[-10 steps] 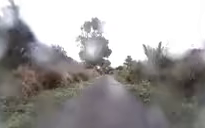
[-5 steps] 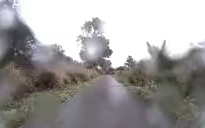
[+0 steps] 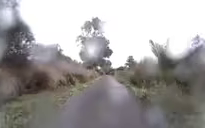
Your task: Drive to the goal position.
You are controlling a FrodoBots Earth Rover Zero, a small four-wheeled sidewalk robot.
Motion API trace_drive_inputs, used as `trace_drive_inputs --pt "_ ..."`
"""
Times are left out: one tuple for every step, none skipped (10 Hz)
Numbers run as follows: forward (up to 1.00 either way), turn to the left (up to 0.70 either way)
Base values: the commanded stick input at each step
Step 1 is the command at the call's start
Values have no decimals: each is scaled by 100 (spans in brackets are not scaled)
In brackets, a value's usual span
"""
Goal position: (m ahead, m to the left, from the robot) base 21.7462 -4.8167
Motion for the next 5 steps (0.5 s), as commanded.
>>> trace_drive_inputs --pt "85 0" --pt "85 0" --pt "85 0" --pt "85 0" --pt "85 0"
